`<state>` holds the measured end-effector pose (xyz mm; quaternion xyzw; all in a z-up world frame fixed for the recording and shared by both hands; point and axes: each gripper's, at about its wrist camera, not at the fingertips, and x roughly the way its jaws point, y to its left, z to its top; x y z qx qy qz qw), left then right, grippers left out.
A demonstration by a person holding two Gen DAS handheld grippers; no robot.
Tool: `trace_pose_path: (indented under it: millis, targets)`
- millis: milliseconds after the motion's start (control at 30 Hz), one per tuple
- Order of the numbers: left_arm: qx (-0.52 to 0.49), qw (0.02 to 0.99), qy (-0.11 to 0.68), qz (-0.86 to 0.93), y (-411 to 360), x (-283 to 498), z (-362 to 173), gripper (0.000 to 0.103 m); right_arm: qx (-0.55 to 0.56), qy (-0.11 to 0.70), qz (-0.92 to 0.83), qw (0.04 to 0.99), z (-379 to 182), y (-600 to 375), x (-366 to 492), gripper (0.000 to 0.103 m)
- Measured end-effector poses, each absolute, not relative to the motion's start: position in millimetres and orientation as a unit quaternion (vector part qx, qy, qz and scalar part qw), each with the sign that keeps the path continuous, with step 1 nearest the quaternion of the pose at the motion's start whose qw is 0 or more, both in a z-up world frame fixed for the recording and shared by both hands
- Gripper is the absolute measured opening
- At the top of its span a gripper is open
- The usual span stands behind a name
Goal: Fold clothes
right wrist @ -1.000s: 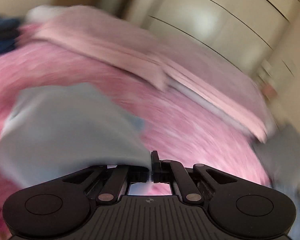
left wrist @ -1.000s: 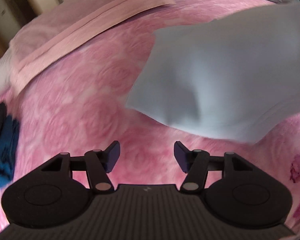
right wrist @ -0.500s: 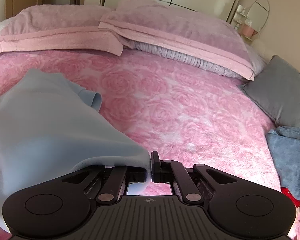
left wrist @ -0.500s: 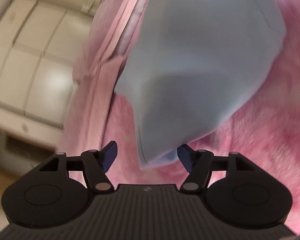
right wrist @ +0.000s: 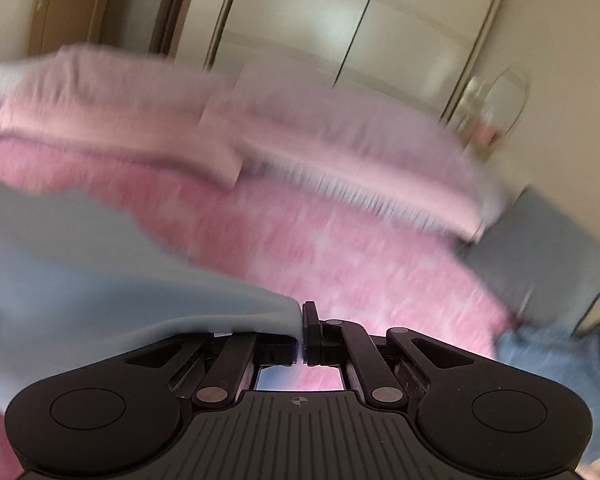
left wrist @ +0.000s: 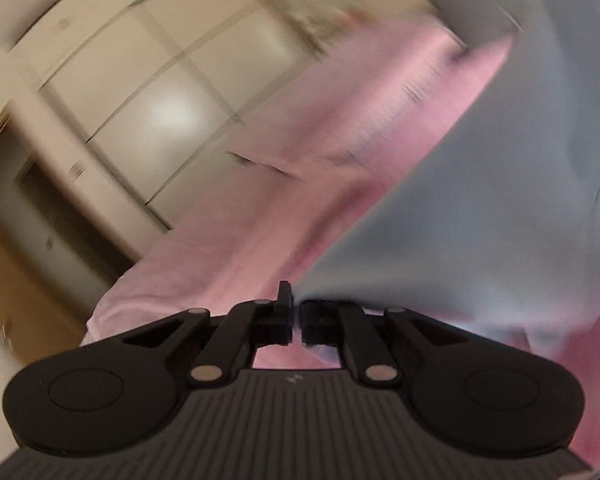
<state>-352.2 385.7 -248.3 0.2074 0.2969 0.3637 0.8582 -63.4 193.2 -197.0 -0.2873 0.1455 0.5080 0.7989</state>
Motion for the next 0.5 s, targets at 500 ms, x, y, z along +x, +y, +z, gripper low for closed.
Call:
trace_pose_path:
  millis: [500]
  targets:
    - [0.131,0.906,0.129,0.381,360,-431,-9,0.004,-0.191,0.049,0.523,0.829,4,131,-110,0.0]
